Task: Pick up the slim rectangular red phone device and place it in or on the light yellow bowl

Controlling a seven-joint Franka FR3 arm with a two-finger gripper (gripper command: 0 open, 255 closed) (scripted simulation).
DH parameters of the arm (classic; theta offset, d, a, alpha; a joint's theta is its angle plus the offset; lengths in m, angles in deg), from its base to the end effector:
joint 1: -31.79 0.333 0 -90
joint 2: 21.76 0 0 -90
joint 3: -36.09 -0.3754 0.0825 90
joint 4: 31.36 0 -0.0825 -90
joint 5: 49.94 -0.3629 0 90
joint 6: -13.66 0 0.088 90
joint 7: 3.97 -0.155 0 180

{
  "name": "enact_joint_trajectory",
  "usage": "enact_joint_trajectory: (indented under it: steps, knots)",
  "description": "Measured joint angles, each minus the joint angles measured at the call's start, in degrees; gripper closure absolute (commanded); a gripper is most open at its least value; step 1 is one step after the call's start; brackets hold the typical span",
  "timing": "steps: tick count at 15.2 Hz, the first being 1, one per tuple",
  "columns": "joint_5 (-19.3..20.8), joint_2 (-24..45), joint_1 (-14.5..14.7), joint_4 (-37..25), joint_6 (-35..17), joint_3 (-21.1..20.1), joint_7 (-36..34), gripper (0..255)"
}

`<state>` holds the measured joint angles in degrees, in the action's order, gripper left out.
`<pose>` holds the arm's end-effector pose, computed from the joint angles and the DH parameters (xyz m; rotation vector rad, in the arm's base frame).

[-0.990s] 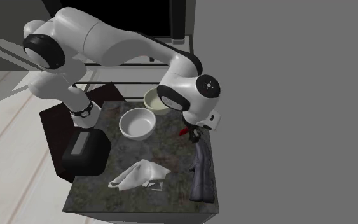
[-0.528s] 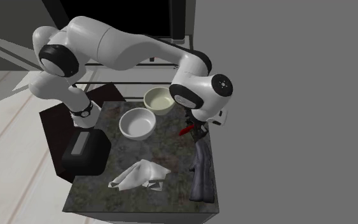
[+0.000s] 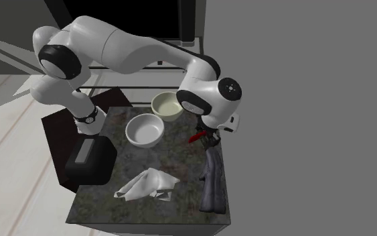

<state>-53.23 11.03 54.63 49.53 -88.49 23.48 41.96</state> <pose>0.5764 0.3849 0.3727 -2.2662 -1.8704 0.2529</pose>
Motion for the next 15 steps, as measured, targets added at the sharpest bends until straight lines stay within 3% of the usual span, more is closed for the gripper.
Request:
enact_joint_trajectory:
  steps: [2, 4, 5, 7, 11, 14, 15]
  knots:
    - [-0.2, -0.4, 0.1, 1.6, -3.0, -0.1, 0.0, 0]
    - [0.0, 0.3, 0.4, -0.9, 1.2, 0.1, 0.1, 0]
    - [-0.1, -0.1, 0.3, -0.2, 1.2, 0.1, -0.2, 255]
    - [-0.6, -1.4, 0.5, 4.4, -6.0, 0.0, -0.1, 255]
    - [-0.9, -2.2, 1.1, 7.5, -9.9, -0.4, -1.1, 255]
    - [-1.4, -2.1, 1.1, 7.1, -9.3, -0.5, -0.1, 255]
    - [-0.9, -1.4, 1.3, 4.4, -4.4, -0.3, -0.1, 255]
